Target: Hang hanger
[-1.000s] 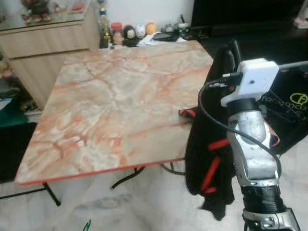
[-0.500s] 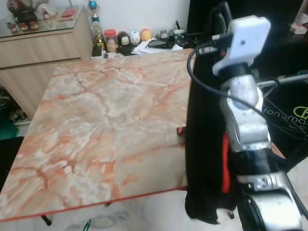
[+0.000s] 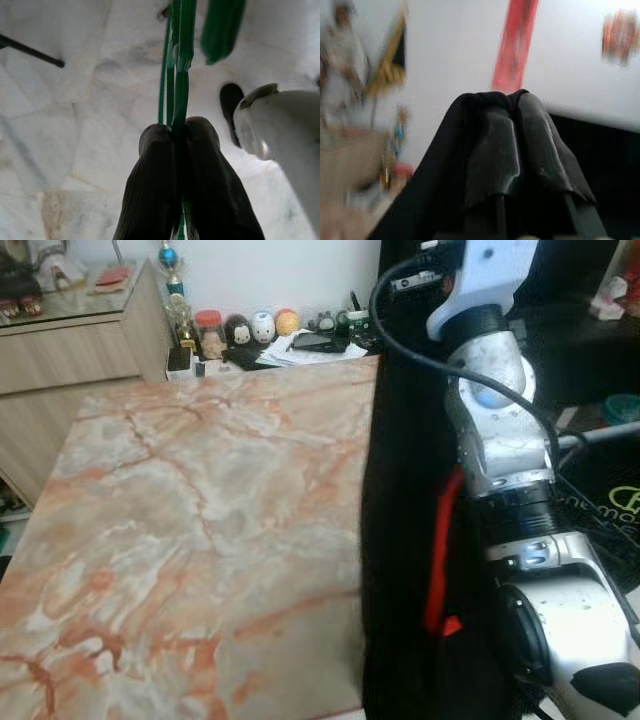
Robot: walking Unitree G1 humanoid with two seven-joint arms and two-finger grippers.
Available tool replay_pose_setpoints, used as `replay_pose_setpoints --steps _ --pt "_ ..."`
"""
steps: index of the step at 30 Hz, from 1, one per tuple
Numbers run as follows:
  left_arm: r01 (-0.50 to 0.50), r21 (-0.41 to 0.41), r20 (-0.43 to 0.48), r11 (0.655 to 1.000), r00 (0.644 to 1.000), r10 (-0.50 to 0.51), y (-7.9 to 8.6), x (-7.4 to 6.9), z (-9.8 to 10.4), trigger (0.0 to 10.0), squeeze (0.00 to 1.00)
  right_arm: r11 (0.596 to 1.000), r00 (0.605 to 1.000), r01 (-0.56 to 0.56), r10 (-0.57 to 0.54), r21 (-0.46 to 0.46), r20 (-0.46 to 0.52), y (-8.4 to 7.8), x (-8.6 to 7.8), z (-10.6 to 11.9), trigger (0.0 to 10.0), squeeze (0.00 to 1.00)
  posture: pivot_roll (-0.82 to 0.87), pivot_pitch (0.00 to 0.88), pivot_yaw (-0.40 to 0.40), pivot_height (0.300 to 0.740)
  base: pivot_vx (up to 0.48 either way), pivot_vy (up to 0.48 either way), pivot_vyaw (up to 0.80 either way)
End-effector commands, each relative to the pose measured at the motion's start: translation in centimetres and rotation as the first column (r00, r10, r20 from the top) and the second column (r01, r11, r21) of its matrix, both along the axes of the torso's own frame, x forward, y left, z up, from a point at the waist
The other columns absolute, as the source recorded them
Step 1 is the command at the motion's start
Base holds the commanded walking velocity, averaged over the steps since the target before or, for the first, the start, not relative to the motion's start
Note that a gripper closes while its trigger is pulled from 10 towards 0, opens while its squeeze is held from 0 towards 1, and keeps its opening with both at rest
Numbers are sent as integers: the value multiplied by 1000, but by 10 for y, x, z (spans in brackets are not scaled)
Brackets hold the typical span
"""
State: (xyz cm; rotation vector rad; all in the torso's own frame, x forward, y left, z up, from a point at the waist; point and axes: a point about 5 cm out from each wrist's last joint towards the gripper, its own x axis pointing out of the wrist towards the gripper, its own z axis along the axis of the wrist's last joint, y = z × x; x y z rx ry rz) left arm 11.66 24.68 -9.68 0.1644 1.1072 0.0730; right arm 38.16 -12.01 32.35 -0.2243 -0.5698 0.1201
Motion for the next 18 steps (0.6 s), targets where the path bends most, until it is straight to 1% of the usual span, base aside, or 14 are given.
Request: replay_pose_setpoints --steps 1,2,4,5,8,9,11,14,18 --pt "2 -10 -29 1000 1000 -2 -2 -9 -3 10000 0 1000 993 13 -12 11 -116 -4 2 -24 10000 0 -209 0 48 740 0 0 0" --pt "3 -11 -30 1000 1000 -3 -2 -9 -3 10000 0 1000 988 15 -12 15 -153 -5 0 -34 10000 0 -209 0 48 740 0 0 0" --pt "4 -12 -32 1000 999 -4 -2 -10 -4 10000 0 1000 981 22 -20 10 -195 -7 -5 -48 10000 0 -213 0 47 740 0 0 0" --pt "5 -13 -35 1000 999 -5 -3 -10 -4 10000 0 999 972 32 -30 4 -235 -10 -11 -60 10000 0 -213 0 47 740 0 0 0" --pt "12 -17 -43 1000 999 -12 -4 -11 -5 10000 0 999 958 44 -37 18 -283 -15 -20 -74 10000 0 -219 0 48 740 0 0 0" --pt "17 -23 -48 1000 999 -18 -8 -12 -6 10000 0 999 946 39 -35 8 -323 -17 -29 -85 10000 0 -220 0 47 740 0 0 0" --pt "21 -28 -52 999 998 -22 -11 -12 -7 10000 0 999 928 39 -36 -1 -371 -21 -39 -100 10000 0 -222 0 47 740 0 0 0" --pt "22 -30 -56 999 998 -24 -12 -13 -7 10000 0 999 912 48 -41 7 -407 -25 -44 -109 10000 0 -220 0 44 740 0 0 0" --pt "25 -33 -59 999 998 -27 -13 -14 -8 10000 0 999 890 49 -51 -16 -454 -29 -58 -114 10000 0 -215 0 41 740 0 0 0"
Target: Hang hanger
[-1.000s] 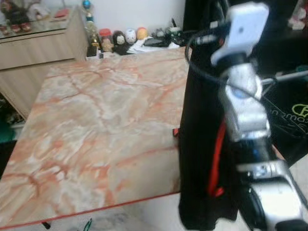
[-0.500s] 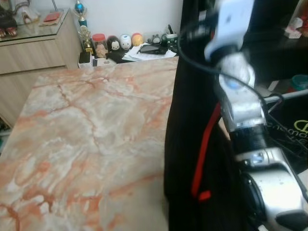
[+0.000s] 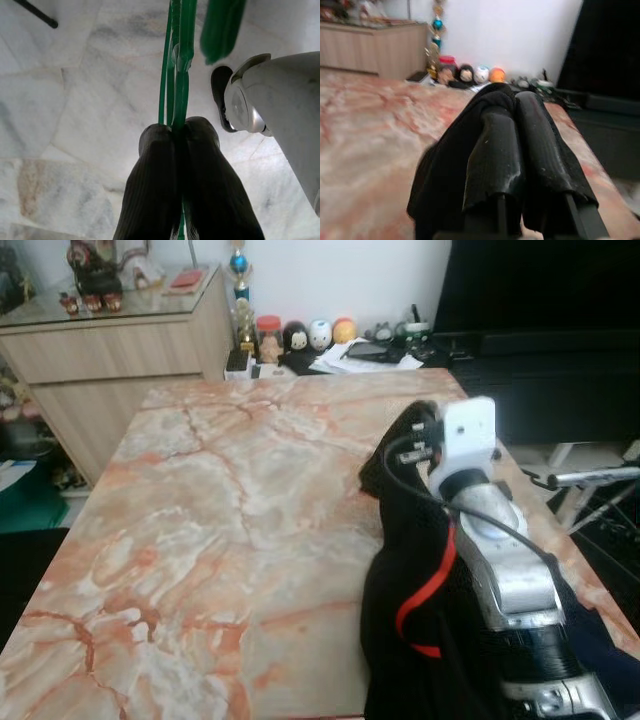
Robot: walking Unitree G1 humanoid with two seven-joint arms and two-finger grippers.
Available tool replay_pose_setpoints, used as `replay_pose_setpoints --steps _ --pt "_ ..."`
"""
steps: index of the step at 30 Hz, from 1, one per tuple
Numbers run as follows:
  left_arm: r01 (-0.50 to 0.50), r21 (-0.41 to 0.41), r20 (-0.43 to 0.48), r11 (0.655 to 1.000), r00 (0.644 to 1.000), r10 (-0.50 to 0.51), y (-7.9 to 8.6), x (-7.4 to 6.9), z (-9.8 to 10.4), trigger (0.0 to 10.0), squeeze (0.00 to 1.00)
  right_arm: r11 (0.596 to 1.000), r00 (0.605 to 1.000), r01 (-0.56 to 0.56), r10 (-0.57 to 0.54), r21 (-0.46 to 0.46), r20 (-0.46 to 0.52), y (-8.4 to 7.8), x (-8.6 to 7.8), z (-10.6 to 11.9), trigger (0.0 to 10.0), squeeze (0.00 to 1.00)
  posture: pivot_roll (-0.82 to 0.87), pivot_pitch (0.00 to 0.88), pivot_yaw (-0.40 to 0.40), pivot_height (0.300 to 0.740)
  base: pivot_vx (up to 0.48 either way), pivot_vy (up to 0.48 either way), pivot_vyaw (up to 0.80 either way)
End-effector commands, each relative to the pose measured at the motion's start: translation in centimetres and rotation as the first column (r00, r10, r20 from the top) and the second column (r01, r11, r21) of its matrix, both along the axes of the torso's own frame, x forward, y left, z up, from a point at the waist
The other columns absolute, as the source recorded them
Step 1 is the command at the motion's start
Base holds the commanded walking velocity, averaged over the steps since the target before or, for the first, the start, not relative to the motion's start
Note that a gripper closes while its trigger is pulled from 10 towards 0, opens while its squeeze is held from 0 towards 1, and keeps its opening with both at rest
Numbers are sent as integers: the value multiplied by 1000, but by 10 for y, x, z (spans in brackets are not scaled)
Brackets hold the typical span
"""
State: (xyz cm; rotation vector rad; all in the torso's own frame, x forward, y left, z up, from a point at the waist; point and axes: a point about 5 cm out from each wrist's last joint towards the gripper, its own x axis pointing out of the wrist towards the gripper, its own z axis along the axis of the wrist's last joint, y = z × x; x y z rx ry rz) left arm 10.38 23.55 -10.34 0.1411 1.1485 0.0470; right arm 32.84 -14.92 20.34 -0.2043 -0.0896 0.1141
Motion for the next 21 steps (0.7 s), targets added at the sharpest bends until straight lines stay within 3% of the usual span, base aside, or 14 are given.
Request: replay_pose_setpoints --steps 1,12,13,14,15,16,21 --pt "20 -1 -18 1000 1000 -20 -2 -1 -1 10000 0 1000 1000 -6 6 -2 5 0 -5 6 10000 0 -215 0 41 740 0 0 0" --pt "42 -5 -29 999 999 -43 -3 -1 -1 10000 0 997 978 74 -80 -37 -193 -17 -52 -28 10000 12 -225 0 39 740 0 0 0" --pt "43 -6 -29 999 999 -43 -3 -1 -1 10000 0 996 976 76 -82 -36 -203 -17 -54 -29 10000 286 -225 0 38 740 0 0 0" --pt "44 -6 -29 999 999 -44 -2 -1 -1 10000 0 996 973 79 -84 -34 -214 -18 -58 -30 10000 906 -225 0 37 740 0 0 0" --pt "44 -6 -29 999 999 -44 -2 -1 -1 10000 0 996 973 79 -84 -34 -214 -18 -58 -30 10000 906 -225 0 37 740 0 0 0" --pt "44 -6 -29 999 999 -44 -2 -1 -1 10000 0 996 973 79 -84 -33 -217 -18 -58 -30 10000 1000 -225 0 37 740 0 0 0" --pt "48 -8 -31 999 998 -48 -2 -2 -1 10000 0 995 961 99 -103 -30 -258 -19 -71 -36 10000 1000 -225 0 36 740 0 0 0"
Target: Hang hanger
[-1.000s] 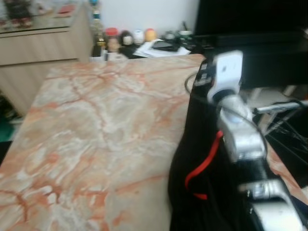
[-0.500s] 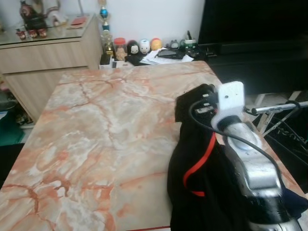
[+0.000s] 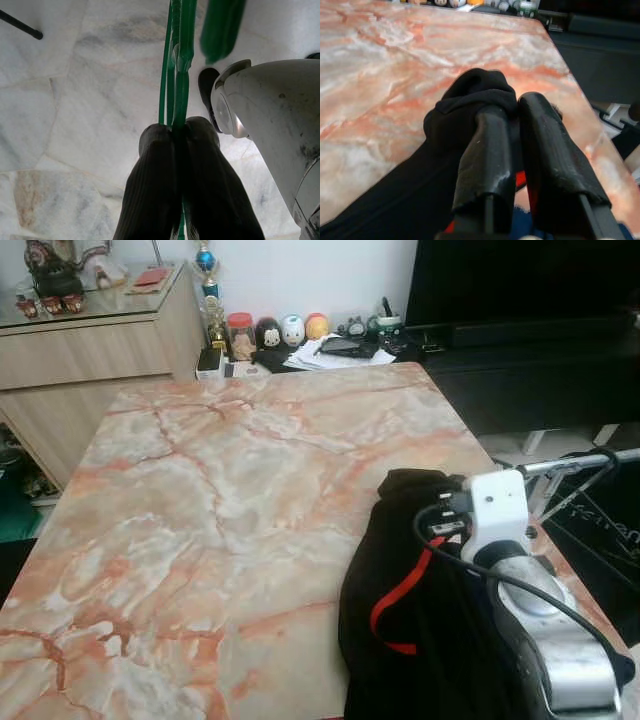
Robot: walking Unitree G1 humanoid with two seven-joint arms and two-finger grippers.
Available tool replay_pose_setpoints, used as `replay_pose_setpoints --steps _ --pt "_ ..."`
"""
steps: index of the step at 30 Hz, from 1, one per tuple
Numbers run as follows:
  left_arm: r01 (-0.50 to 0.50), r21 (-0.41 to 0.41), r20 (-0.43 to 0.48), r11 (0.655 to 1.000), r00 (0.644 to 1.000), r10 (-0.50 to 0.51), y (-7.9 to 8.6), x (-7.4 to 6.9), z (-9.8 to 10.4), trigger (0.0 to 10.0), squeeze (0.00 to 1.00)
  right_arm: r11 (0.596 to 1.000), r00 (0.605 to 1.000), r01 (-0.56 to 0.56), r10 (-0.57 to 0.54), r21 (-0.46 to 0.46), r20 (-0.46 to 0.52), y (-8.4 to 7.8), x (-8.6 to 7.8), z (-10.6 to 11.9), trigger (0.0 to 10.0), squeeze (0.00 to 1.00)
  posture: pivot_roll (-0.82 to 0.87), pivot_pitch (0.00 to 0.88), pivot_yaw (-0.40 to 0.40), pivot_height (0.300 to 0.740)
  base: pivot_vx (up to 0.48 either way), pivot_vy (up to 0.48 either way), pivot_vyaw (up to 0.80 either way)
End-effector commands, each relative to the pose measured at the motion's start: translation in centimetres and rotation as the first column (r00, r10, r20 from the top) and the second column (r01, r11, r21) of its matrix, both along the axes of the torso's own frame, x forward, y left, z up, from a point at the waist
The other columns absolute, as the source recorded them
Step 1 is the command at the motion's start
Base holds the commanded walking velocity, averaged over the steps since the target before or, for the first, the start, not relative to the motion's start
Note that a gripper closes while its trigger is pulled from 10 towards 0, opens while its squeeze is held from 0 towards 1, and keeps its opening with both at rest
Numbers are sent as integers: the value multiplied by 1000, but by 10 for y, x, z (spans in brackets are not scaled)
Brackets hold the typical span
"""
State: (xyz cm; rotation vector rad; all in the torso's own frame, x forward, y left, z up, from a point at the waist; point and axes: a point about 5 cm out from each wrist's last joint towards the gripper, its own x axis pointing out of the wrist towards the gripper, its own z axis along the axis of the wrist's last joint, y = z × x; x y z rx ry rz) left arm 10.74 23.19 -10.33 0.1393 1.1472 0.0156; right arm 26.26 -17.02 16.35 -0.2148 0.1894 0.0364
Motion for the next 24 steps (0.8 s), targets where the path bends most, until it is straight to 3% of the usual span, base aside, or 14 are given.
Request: replay_pose_setpoints --steps 1,10,17,18,19,20,24 --pt "24 10 -31 1000 999 -24 2 -5 -1 10000 0 1000 1000 -3 3 6 6 2 -5 4 10000 1000 -225 0 36 740 0 0 0" --pt "30 9 -38 1000 999 -29 2 -6 -1 10000 0 1000 1000 16 -16 7 1 1 -15 7 10000 1000 -227 0 35 740 0 0 0" --pt "30 11 -34 999 999 -30 2 -6 -1 10000 0 999 991 -13 6 52 137 6 -12 22 10000 1000 -227 0 35 740 0 0 0" --pt "30 12 -31 999 999 -29 2 -5 -1 10000 0 998 987 -6 -3 55 161 6 -12 24 10000 839 -225 0 34 740 0 0 0" --pt "30 12 -31 999 999 -29 2 -5 -1 10000 0 998 987 -6 -3 55 161 6 -12 24 10000 839 -225 0 34 740 0 0 0" --pt "28 15 -26 1000 999 -27 2 -4 -1 10000 0 997 978 24 -38 70 204 4 -11 24 10000 0 -222 0 35 740 0 0 0" --pt "24 16 -20 1000 1000 -24 3 -3 0 10000 0 996 972 31 -50 85 229 5 -10 21 10000 0 -216 0 37 740 0 0 0"
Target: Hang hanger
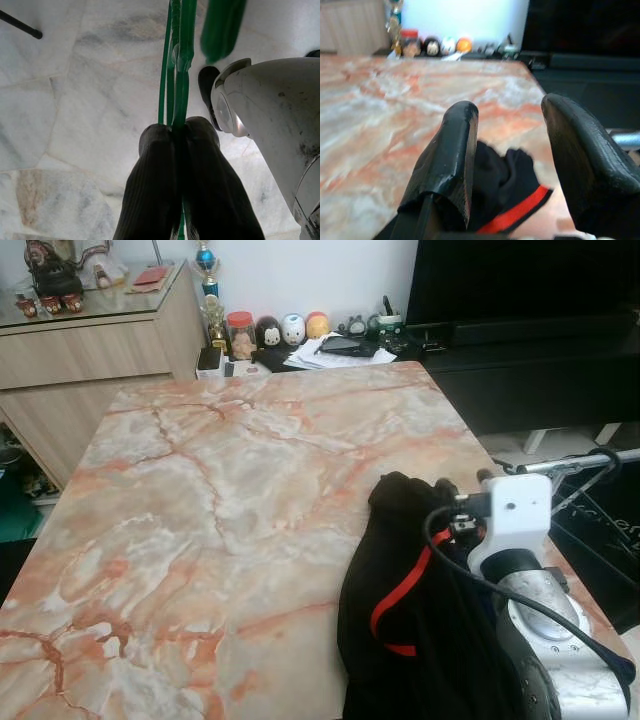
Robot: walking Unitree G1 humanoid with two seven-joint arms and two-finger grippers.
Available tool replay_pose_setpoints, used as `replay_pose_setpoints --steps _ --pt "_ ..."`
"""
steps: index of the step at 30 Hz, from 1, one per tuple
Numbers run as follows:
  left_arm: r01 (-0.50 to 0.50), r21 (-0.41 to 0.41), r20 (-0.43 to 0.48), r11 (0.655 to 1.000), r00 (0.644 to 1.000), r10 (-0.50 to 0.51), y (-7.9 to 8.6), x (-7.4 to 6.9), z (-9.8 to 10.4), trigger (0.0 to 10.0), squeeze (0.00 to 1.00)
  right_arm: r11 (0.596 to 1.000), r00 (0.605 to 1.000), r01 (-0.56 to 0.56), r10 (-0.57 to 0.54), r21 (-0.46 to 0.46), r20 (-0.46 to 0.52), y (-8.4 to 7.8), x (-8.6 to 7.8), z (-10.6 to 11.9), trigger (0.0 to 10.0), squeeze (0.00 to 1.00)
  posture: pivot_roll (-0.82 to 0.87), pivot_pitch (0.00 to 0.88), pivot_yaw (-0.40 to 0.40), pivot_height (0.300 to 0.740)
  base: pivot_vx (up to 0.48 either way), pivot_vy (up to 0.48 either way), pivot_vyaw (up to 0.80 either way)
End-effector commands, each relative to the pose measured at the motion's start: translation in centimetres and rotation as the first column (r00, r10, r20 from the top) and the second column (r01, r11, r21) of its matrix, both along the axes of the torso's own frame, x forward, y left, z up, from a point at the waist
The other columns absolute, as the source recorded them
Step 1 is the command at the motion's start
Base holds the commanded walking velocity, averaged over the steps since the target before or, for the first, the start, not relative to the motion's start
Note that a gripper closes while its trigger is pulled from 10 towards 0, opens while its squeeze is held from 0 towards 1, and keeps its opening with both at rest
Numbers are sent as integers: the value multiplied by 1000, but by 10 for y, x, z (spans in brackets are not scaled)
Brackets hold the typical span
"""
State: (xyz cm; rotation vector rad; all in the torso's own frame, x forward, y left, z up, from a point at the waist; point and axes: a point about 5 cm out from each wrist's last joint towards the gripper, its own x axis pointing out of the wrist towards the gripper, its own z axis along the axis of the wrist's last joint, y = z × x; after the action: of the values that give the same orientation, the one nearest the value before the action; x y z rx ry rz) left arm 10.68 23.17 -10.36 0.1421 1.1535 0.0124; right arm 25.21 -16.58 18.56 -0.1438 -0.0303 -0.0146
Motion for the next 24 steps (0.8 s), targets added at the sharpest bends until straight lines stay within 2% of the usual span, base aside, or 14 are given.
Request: replay_pose_setpoints --steps 1,6,24 --pt "21 16 -13 1000 1000 -20 3 -3 0 10000 0 1000 1000 6 -6 11 10 0 1 -1 10000 0 -216 0 37 740 0 0 0" --pt "20 19 -20 1000 1000 -20 4 -3 0 10000 0 999 999 -35 35 9 20 7 1 -5 10000 0 -216 0 41 740 0 0 0" --pt "17 15 -23 1000 1000 -17 2 -4 -1 10000 0 998 997 -58 58 6 59 12 6 -6 10000 0 -215 0 34 740 0 0 0"
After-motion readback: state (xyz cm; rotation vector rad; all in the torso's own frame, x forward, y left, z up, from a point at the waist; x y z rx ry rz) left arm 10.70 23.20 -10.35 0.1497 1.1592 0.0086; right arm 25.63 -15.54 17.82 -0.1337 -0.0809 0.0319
